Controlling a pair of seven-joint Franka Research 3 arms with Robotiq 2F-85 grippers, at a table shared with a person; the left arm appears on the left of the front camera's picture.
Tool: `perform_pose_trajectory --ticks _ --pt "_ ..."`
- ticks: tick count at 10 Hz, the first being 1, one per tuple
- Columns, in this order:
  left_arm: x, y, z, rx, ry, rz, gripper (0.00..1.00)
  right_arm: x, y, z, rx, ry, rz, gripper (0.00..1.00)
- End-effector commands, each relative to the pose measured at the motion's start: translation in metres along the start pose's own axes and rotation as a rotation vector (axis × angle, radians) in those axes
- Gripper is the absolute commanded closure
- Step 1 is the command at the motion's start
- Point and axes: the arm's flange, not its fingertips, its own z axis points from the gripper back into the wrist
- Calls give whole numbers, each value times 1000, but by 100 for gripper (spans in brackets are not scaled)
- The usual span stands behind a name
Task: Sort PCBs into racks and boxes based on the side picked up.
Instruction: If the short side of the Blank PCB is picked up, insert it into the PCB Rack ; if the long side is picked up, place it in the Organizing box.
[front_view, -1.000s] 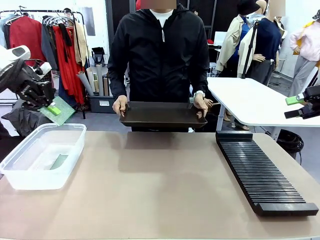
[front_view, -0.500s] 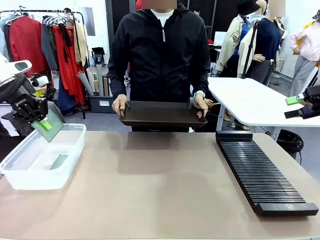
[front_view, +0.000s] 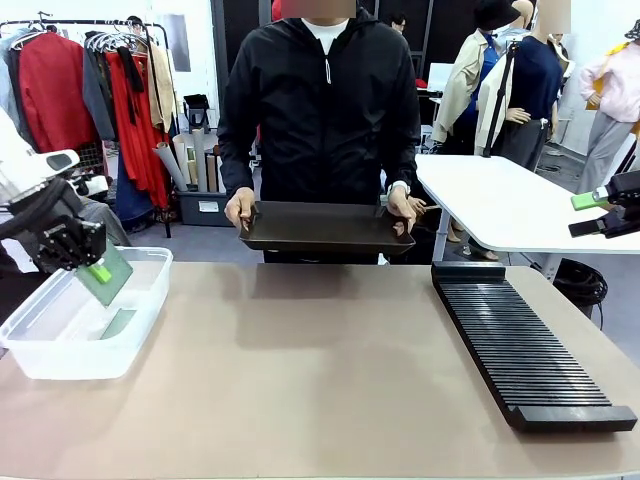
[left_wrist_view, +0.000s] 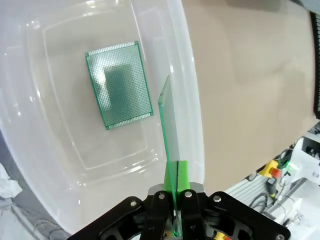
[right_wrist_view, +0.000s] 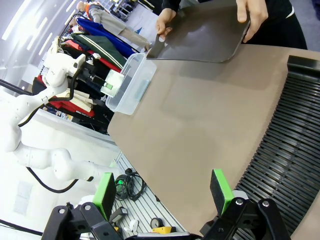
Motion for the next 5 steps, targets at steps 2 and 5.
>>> perform_pose_trajectory --ticks 2,5 --pt "-6 22 -29 -19 6 23 100 1 2 0 -1 1 -1 0" --pt "-12 38 -57 -29 5 27 100 1 2 0 -1 1 -1 0"
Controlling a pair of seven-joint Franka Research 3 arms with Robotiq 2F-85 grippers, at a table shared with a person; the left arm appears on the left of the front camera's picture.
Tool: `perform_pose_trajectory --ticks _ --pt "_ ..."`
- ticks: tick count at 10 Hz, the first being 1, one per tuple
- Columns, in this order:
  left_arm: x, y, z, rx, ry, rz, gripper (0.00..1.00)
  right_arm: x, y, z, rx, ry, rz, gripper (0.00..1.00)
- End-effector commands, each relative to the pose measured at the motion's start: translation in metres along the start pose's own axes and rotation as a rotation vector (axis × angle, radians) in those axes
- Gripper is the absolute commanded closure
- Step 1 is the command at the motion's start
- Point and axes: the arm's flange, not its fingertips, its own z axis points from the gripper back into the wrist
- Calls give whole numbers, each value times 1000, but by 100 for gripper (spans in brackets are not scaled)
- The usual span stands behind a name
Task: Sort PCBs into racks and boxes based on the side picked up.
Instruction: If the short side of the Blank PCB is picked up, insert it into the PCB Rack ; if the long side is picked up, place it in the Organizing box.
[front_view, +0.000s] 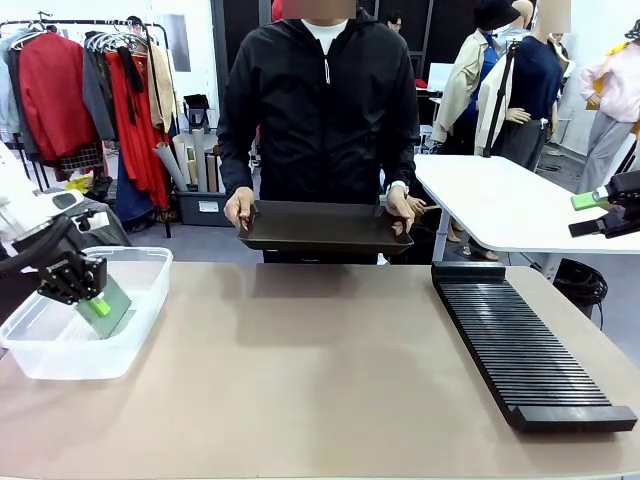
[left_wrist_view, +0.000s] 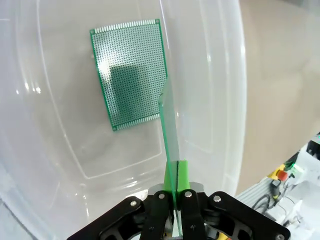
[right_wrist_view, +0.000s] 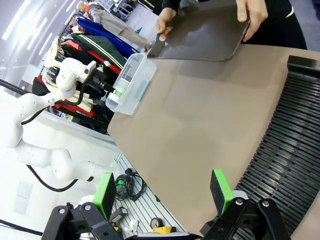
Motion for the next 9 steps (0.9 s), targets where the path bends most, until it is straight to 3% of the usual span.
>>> perform_pose_trajectory --ticks 1,6,9 --pt "-5 13 -14 -30 -31 -3 100 1 2 0 -1 1 -1 0" --pt "5 22 -26 -26 -93 -45 100 1 2 0 -1 1 -1 0" --pt "17 21 -22 6 -115 -44 40 1 2 0 -1 1 -1 0"
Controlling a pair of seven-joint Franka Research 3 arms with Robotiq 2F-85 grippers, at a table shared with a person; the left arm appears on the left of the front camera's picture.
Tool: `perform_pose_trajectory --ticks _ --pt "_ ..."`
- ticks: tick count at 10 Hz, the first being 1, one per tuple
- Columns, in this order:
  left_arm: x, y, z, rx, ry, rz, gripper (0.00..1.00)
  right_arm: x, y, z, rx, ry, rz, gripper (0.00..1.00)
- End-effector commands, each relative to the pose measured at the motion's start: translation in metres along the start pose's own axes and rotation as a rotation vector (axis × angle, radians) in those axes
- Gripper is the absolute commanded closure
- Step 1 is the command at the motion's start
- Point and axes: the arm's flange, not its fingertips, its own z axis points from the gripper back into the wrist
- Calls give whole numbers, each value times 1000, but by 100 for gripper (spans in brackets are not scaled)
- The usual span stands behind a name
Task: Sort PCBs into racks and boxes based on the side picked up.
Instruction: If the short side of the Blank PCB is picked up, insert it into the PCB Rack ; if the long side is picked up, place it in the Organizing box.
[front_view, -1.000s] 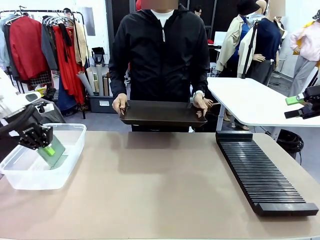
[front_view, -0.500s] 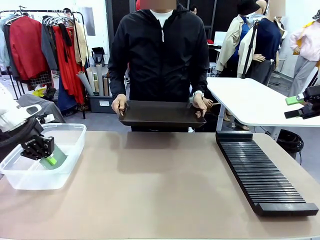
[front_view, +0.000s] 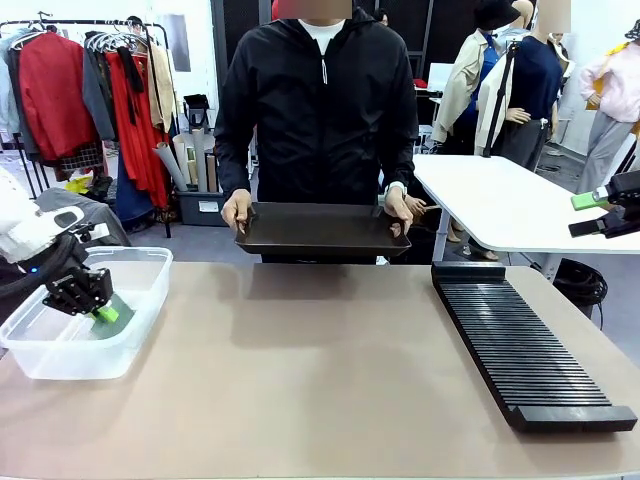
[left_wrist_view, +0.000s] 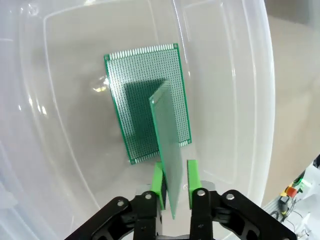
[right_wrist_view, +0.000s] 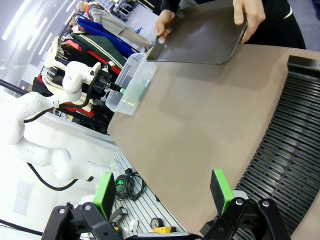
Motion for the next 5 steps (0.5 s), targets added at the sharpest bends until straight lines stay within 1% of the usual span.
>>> perform_pose_trajectory --ticks 1,2,5 --pt "8 -1 1 9 -21 -17 20 1 2 0 -1 1 -1 0" --pt "11 -5 5 17 -22 -23 0 1 2 0 -1 1 -1 0" --pt "17 -32 33 81 -24 -51 0 1 2 0 -1 1 -1 0"
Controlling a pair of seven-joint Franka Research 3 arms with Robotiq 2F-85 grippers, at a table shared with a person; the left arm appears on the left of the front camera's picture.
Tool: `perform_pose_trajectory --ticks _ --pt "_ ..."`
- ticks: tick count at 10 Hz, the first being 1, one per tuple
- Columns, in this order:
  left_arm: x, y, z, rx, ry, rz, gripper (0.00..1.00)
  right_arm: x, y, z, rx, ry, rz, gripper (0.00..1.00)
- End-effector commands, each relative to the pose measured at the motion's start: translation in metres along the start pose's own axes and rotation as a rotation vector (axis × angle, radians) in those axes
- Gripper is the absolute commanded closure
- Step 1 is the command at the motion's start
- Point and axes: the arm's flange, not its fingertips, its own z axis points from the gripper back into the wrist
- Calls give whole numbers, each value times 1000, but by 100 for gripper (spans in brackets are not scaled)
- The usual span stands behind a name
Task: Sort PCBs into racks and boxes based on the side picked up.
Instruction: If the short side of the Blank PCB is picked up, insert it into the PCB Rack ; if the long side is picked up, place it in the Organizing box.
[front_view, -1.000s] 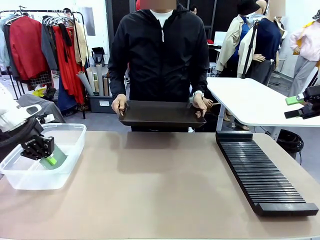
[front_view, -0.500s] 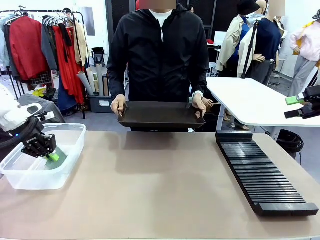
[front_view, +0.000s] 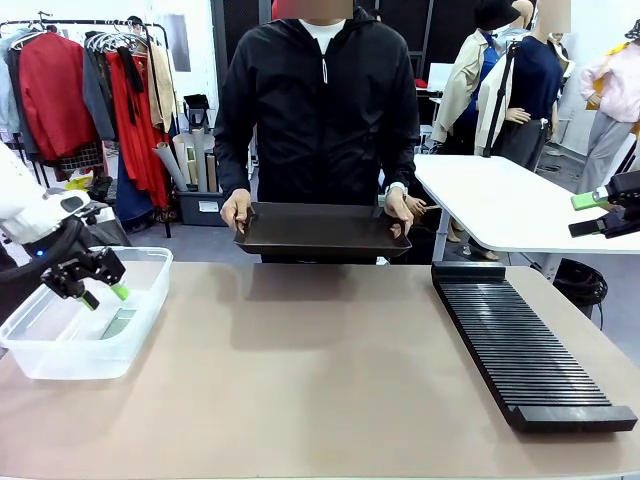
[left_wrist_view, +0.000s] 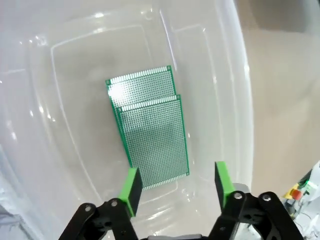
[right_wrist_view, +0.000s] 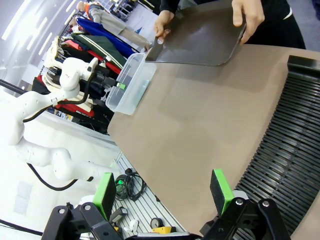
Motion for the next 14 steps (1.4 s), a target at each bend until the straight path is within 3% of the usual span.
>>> perform_pose_trajectory --ticks 1,4,14 --pt "2 -21 23 52 5 -6 0 1 2 0 -1 1 -1 0" --pt "7 -35 36 72 7 18 0 1 2 0 -1 1 -1 0" --pt "6 -28 31 56 -11 -14 0 1 2 0 -1 1 -1 0"
